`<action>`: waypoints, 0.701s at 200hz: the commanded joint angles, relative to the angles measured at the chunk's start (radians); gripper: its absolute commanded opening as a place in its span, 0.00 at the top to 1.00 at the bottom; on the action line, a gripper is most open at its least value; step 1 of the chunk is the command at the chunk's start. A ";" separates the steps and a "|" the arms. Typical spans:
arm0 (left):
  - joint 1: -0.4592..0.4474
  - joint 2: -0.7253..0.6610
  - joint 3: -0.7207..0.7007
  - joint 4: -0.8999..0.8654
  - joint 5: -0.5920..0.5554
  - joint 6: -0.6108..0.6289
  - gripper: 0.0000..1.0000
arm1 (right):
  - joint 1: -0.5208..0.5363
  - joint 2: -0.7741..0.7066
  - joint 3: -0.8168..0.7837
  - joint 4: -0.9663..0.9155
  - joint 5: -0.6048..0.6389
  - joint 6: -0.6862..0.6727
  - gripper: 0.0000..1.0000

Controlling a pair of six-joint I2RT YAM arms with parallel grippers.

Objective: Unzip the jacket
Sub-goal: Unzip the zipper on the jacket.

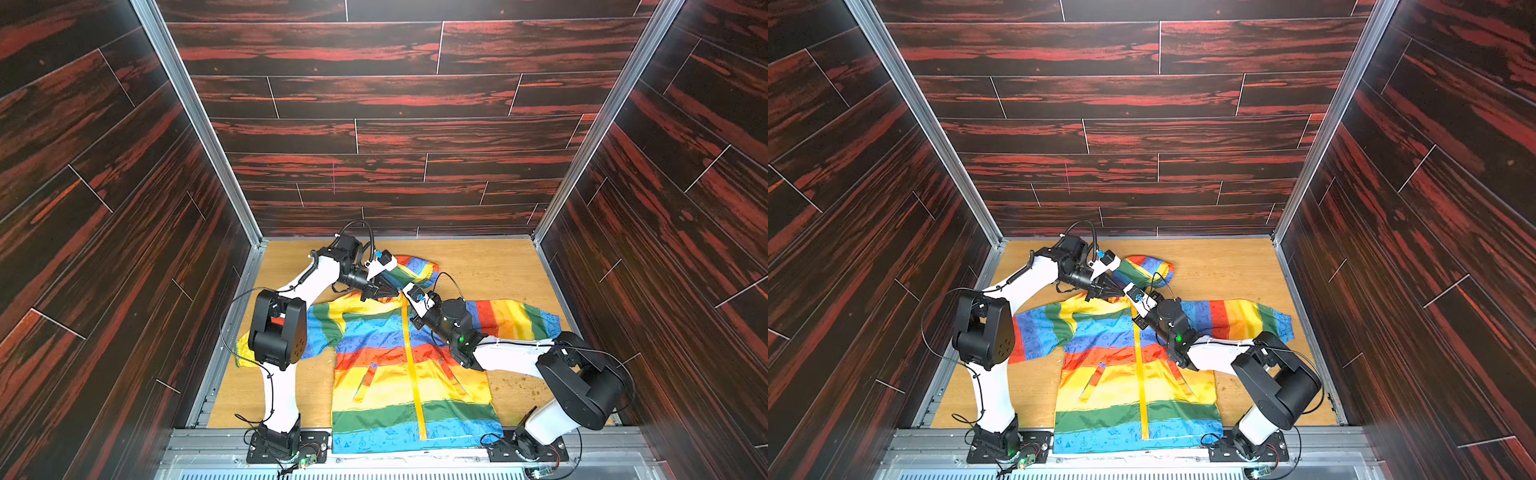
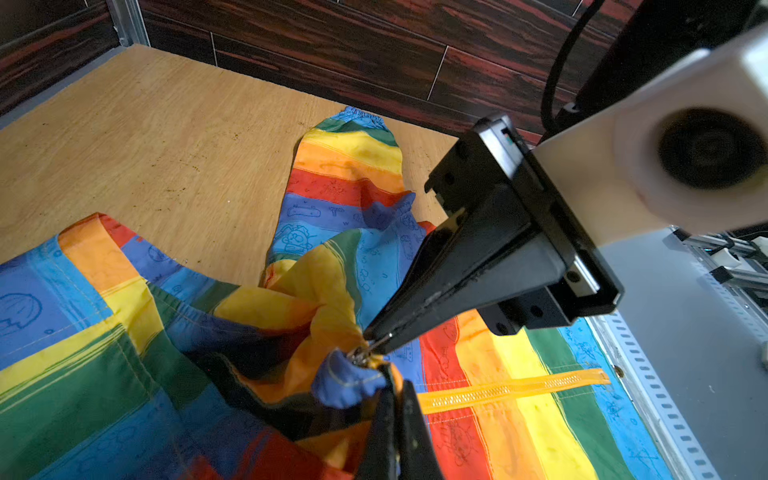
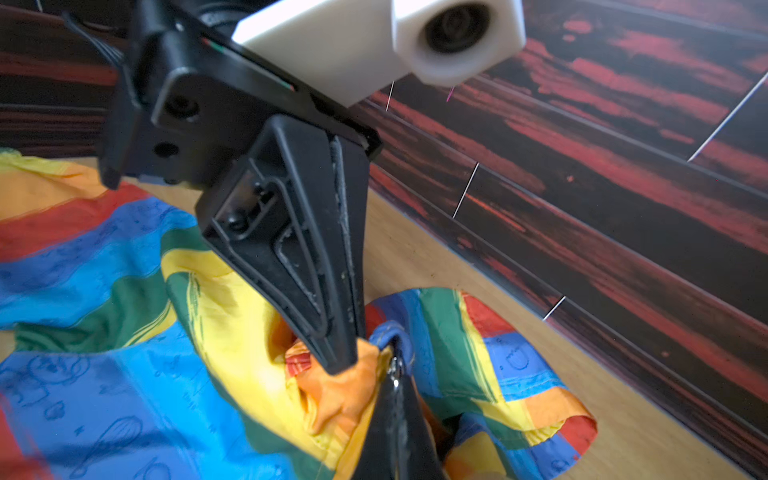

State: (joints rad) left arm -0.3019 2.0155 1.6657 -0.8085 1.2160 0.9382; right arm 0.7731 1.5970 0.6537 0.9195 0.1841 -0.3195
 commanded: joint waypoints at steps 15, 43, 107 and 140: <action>-0.003 -0.005 0.057 -0.081 0.101 0.024 1.00 | -0.001 -0.016 -0.027 -0.047 0.026 -0.099 1.00; -0.002 -0.008 0.057 -0.008 0.089 -0.107 1.00 | -0.001 -0.023 -0.042 -0.072 0.003 -0.161 1.00; 0.014 -0.036 0.046 0.502 -0.258 -0.854 1.00 | 0.032 -0.047 -0.112 -0.159 -0.014 -0.308 1.00; 0.021 -0.097 -0.058 0.794 -0.409 -1.066 1.00 | 0.057 -0.048 -0.126 -0.219 0.007 -0.363 1.00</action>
State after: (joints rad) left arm -0.3138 2.0045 1.6154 -0.3511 0.9760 0.1173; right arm 0.7872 1.5631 0.5735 0.8597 0.2325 -0.6170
